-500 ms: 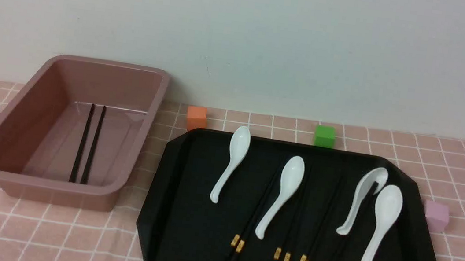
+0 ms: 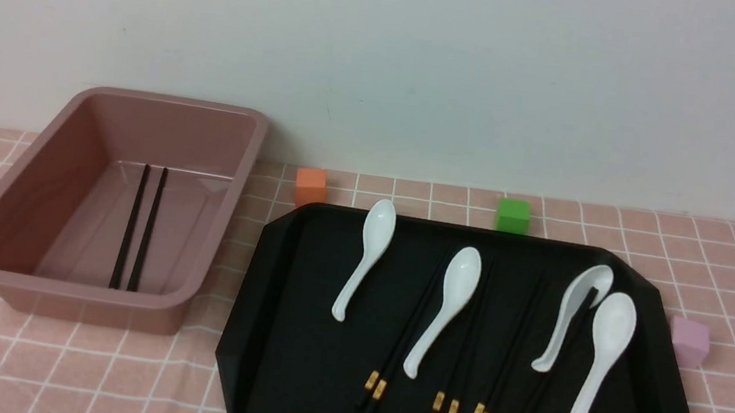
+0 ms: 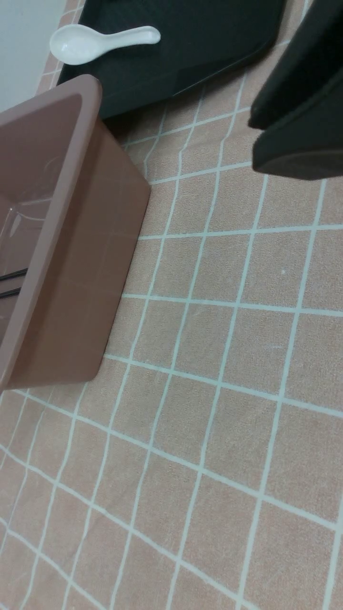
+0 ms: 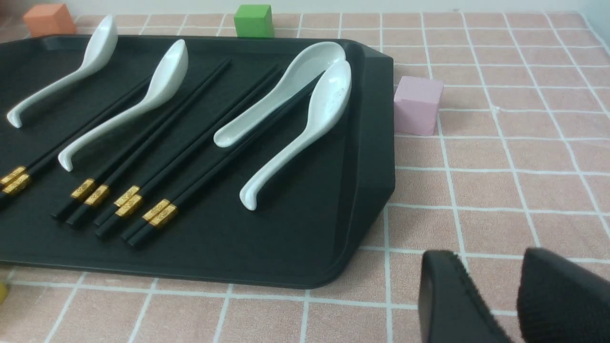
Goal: On pink tablecloth take chopsticks from black tray and put them in box.
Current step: 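Reach over to the black tray and grasp a pair of chopsticks with the left gripper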
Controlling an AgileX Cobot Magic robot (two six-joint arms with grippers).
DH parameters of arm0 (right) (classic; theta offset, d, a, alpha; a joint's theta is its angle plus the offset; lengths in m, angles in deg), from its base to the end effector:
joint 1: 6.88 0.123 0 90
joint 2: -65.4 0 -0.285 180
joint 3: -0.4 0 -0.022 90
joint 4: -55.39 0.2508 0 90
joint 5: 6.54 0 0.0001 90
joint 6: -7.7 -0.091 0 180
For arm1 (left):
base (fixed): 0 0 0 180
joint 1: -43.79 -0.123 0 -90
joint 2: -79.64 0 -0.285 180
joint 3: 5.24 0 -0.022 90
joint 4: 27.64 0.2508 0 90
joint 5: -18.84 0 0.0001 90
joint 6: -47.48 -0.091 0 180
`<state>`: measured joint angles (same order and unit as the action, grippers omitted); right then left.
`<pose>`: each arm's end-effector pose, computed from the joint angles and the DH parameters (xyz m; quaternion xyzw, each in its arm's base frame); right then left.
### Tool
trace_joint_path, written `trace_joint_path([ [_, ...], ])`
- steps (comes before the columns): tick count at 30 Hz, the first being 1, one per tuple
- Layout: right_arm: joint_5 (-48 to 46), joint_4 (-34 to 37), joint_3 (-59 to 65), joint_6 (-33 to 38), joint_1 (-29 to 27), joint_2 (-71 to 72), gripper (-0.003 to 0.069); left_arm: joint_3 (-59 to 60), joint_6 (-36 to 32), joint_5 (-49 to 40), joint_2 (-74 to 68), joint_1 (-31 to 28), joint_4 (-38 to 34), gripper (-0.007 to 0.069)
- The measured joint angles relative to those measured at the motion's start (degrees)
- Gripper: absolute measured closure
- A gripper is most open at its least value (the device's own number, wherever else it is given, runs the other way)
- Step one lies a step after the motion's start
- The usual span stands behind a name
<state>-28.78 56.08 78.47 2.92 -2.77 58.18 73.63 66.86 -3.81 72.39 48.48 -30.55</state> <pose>0.0520 0.0042 0.1738 0.0079 0.8066 0.0509 0.5889 0.0518 -0.0060 0.1686 -0.1171 0.8043 -0.1425 0.5648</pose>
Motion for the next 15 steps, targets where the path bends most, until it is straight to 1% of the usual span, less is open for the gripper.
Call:
trace_joint_path([
  [6,0.0,0.0,0.0,0.0,0.0,0.0,0.0419,0.02,0.12,1.17,0.0,0.0,-0.16,0.055],
  [8,0.0,0.0,0.0,0.0,0.0,0.0,0.0419,0.06,2.09,3.52,0.0,0.0,-2.98,0.055],
  [10,0.0,0.0,0.0,0.0,0.0,0.0,0.0419,0.06,7.35,7.56,0.0,0.0,-11.51,0.0545],
  [11,0.0,0.0,0.0,0.0,0.0,0.0,0.0419,0.06,8.65,8.43,0.0,0.0,-13.8,0.0544],
  [12,0.0,0.0,0.0,0.0,0.0,0.0,0.0419,0.06,11.51,9.83,0.0,0.0,-19.03,0.0542],
  [13,0.0,0.0,0.0,0.0,0.0,0.0,0.0419,0.06,12.54,10.47,0.0,0.0,-21.09,0.054],
  [14,0.0,0.0,0.0,0.0,0.0,0.0,0.0419,0.06,14.3,11.06,0.0,0.0,-25.02,0.0537],
  [15,0.0,0.0,0.0,0.0,0.0,0.0,0.0419,0.06,14.87,11.31,0.0,0.0,-26.49,0.0534],
])
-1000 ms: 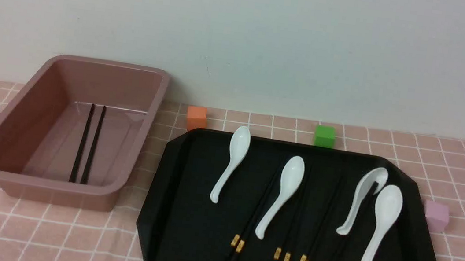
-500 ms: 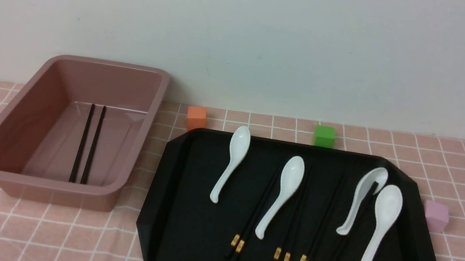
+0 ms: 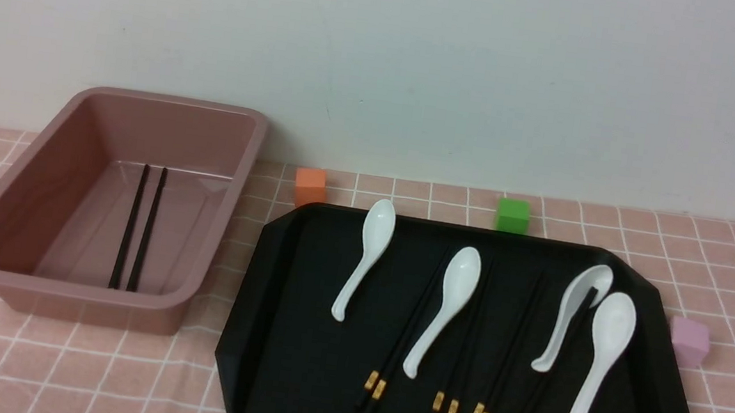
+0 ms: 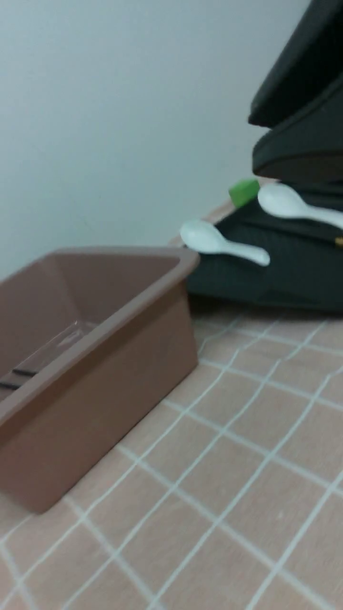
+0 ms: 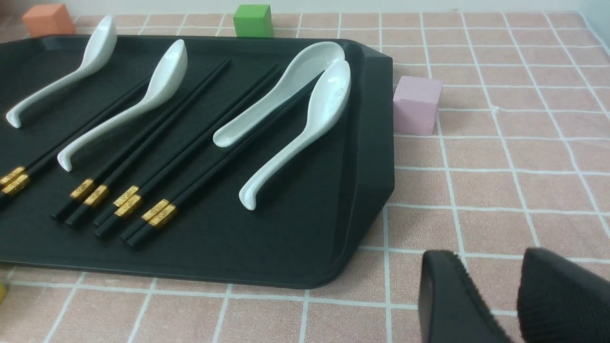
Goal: On pink tablecloth take chopsticks from black tray and put them in box.
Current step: 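Reach over to the black tray and grasp a pair of chopsticks with the left gripper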
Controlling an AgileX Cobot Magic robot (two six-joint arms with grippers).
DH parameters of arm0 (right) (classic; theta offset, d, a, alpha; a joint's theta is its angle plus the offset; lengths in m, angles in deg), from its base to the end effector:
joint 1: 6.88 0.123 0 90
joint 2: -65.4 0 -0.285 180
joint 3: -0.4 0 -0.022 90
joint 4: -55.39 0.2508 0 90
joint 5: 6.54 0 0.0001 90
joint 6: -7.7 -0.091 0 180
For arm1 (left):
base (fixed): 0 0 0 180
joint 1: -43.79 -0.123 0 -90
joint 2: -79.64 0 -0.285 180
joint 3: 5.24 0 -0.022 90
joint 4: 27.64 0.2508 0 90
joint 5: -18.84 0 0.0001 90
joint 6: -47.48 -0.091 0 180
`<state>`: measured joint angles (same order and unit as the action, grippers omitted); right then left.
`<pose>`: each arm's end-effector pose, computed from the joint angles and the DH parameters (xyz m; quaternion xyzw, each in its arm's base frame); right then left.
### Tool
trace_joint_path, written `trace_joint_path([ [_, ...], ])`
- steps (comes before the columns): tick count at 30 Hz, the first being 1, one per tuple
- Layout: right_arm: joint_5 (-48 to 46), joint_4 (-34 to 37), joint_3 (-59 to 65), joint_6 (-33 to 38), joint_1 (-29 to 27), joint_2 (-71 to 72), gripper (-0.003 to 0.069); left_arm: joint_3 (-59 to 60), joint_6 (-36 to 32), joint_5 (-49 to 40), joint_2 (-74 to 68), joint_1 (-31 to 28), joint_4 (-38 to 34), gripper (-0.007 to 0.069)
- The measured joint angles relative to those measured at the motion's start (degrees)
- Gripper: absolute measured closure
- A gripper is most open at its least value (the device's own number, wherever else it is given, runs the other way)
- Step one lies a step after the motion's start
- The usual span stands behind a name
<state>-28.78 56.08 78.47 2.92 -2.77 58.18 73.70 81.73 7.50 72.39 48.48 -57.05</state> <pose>0.0520 0.0042 0.1738 0.0079 0.8066 0.0509 0.5889 0.0552 -0.0134 0.1879 -0.3347 0.6640 -0.4026 0.5339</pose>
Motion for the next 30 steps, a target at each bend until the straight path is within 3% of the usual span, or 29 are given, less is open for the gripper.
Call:
trace_joint_path([
  [4,0.0,0.0,0.0,0.0,0.0,0.0,0.0419,0.0,0.6,1.08,0.0,0.0,-2.74,0.0532],
  [7,0.0,0.0,0.0,0.0,0.0,0.0,0.0419,-3.13,-1.42,-3.81,0.0,0.29,-3.23,0.0543],
  [12,0.0,0.0,0.0,0.0,0.0,0.0,0.0419,-16.76,-14.8,-17.84,-7.39,0.45,-1.81,0.0633],
  [17,0.0,0.0,0.0,0.0,0.0,0.0,0.0419,-29.98,-29.28,-33.76,-28.16,0.45,-0.74,0.0638],
  [20,0.0,0.0,0.0,0.0,0.0,0.0,0.0419,-34.73,-34.25,-37.09,-36.11,0.53,-0.63,0.0638],
  [28,0.0,0.0,0.0,0.0,0.0,0.0,0.0419,-46.87,-37.95,-35.51,-64.56,11.17,4.56,0.0638],
  [30,0.0,0.0,0.0,0.0,0.0,0.0,0.0419,-51.66,-36.87,-33.65,-73.73,18.18,6.82,0.0638],
])
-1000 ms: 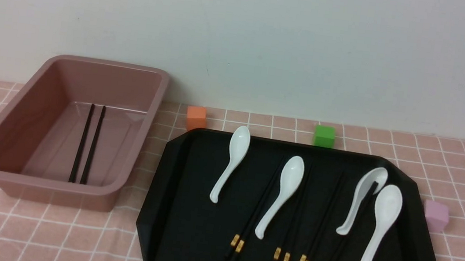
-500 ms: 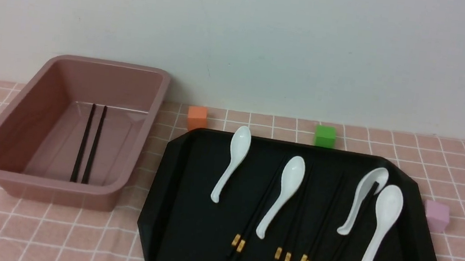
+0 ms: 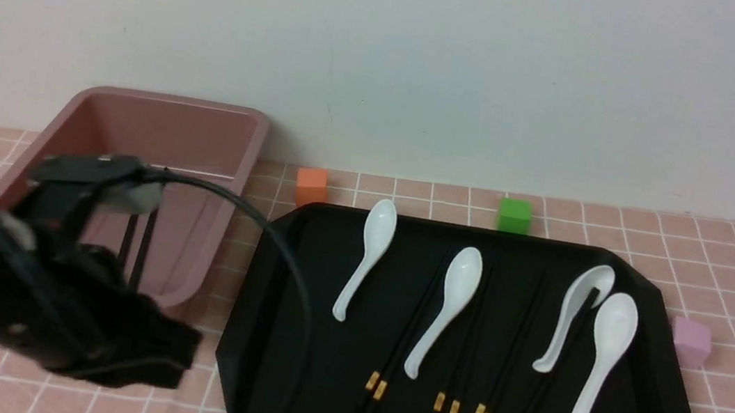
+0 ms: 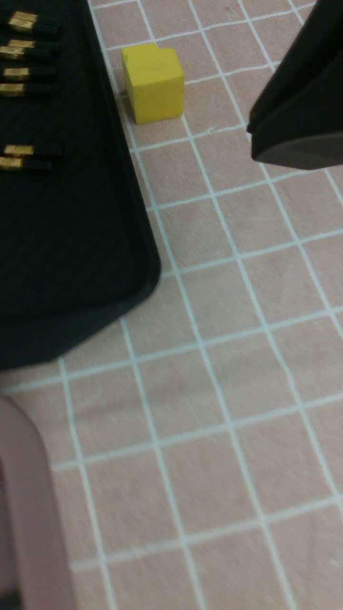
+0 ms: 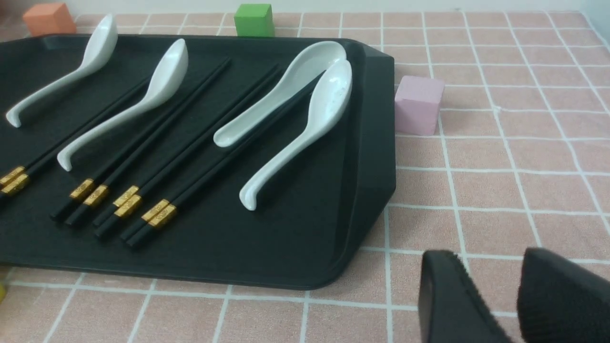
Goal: On pink tablecloth take chopsticks from black tray and put them in box.
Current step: 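Reach over to the black tray and grasp a pair of chopsticks with the left gripper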
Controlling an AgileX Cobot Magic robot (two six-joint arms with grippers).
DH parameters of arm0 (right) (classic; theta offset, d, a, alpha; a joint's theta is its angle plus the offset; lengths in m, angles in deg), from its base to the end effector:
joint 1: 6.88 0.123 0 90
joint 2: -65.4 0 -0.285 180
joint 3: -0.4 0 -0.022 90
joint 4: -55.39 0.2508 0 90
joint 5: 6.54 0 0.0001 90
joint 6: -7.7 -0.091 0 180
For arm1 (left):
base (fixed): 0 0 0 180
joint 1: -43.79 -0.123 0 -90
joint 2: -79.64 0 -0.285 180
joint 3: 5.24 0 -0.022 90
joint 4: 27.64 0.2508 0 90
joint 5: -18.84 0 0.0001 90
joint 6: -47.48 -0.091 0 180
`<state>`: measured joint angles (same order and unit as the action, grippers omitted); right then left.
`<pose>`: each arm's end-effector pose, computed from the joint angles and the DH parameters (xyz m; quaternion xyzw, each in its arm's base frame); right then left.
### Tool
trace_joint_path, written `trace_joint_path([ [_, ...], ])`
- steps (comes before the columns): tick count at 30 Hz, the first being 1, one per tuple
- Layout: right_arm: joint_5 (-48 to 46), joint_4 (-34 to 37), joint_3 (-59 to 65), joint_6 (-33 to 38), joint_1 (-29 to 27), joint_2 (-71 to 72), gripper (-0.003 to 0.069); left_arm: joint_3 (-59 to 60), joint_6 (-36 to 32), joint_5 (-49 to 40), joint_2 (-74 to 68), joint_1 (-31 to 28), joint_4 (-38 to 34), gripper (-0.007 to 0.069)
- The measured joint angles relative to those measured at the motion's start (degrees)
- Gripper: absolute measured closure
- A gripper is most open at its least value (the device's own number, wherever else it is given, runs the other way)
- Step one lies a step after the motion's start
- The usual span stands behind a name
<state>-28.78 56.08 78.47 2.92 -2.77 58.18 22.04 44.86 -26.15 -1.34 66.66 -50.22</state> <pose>0.0520 0.0042 0.1738 0.0079 0.8066 0.0509 0.5889 0.2141 -0.1171 0.2702 0.1103 0.9532 -0.2040 0.1940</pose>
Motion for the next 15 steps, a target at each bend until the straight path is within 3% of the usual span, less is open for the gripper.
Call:
trace_joint_path([
  [1,0.0,0.0,0.0,0.0,0.0,0.0,0.0419,-0.42,0.14,0.07,-0.63,0.0,0.14,0.0638],
  [2,0.0,0.0,0.0,0.0,0.0,0.0,0.0419,-4.4,1.13,0.22,-6.09,5.3,1.52,0.0638],
  [8,0.0,0.0,0.0,0.0,0.0,0.0,0.0419,-18.47,2.62,-3.73,-22.34,16.51,9.33,0.0638],
  [15,0.0,0.0,0.0,0.0,0.0,0.0,0.0419,-31.69,6.63,-8.4,-34.79,18.71,14.61,0.0634],
])
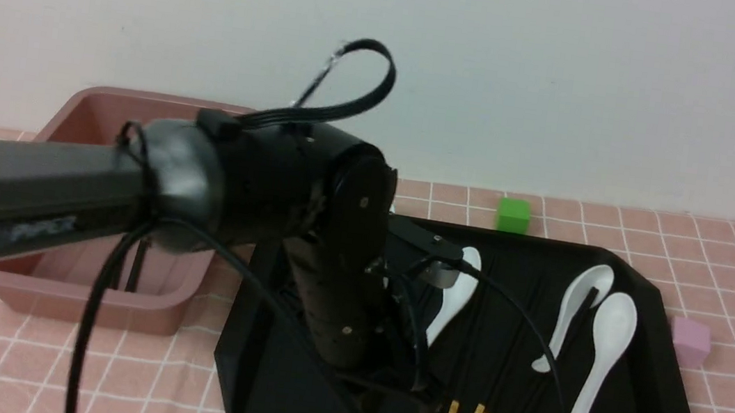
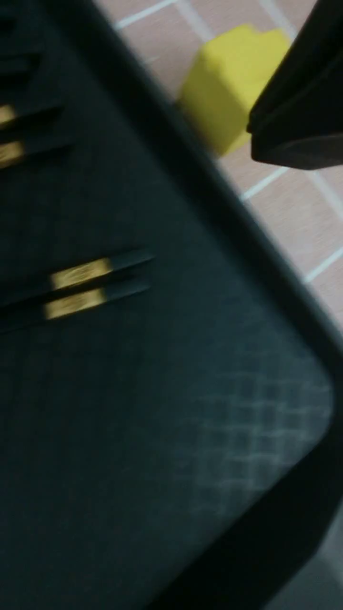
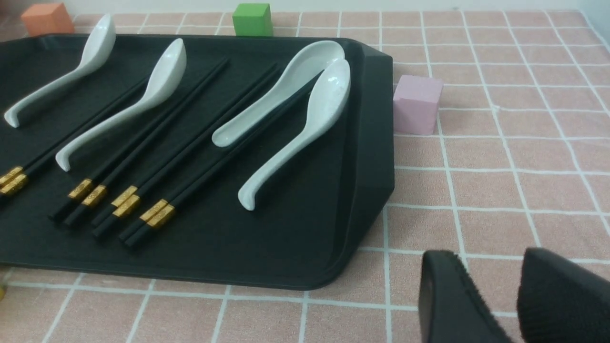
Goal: On pink tablecloth take chopsticks from black tray and put them in box.
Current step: 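Reach over to the black tray and grasp a pair of chopsticks with the left gripper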
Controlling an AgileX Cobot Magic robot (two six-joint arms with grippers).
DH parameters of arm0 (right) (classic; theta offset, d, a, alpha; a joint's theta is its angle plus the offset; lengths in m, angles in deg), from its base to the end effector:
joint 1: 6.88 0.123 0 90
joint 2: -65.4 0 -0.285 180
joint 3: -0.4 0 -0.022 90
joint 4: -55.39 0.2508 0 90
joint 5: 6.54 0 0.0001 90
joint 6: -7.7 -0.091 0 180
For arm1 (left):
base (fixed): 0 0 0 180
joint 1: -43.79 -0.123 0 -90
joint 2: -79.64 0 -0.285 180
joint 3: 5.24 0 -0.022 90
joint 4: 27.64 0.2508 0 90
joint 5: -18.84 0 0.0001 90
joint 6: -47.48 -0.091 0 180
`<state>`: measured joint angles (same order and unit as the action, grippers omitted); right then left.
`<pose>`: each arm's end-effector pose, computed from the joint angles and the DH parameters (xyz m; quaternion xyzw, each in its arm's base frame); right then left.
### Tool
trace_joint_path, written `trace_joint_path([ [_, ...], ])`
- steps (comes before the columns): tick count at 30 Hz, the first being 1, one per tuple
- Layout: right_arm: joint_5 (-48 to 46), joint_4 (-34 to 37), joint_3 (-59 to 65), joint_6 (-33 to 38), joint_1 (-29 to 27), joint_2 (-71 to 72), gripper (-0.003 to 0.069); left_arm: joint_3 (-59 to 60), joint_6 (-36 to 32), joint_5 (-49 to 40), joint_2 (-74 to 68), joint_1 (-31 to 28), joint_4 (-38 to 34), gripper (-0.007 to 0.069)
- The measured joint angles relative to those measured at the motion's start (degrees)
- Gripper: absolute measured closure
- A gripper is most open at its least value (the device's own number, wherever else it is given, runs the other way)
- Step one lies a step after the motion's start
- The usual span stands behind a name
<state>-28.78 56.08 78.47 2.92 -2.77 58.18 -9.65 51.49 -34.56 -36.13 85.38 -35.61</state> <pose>0.0520 0.0042 0.1738 0.0079 0.8066 0.0509 0.5889 0.2846 -0.2662 0.2216 0.2866 0.9469 -0.1073 0.0984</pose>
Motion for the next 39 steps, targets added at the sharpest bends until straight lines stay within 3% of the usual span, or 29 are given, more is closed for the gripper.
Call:
trace_joint_path([
  [5,0.0,0.0,0.0,0.0,0.0,0.0,0.0419,-4.27,0.35,0.93,-4.43,0.0,2.74,0.0531],
  [11,0.0,0.0,0.0,0.0,0.0,0.0,0.0419,-8.34,3.84,1.68,-10.05,0.0,6.07,0.0292],
  [15,0.0,0.0,0.0,0.0,0.0,0.0,0.0419,-10.28,6.05,2.17,-13.19,0.0,8.65,0.025],
  [25,0.0,0.0,0.0,0.0,0.0,0.0,0.0419,-11.41,7.28,3.28,-16.27,0.0,10.31,0.0297],
  [29,0.0,0.0,0.0,0.0,0.0,0.0,0.0419,-11.81,7.93,2.91,-16.76,0.06,10.31,0.0344],
  [35,0.0,0.0,0.0,0.0,0.0,0.0,0.0419,-12.1,12.83,2.0,-16.94,0.2,11.36,0.0482],
  [39,0.0,0.0,0.0,0.0,0.0,0.0,0.0419,-12.1,15.62,1.24,-16.94,0.2,13.68,0.0497],
])
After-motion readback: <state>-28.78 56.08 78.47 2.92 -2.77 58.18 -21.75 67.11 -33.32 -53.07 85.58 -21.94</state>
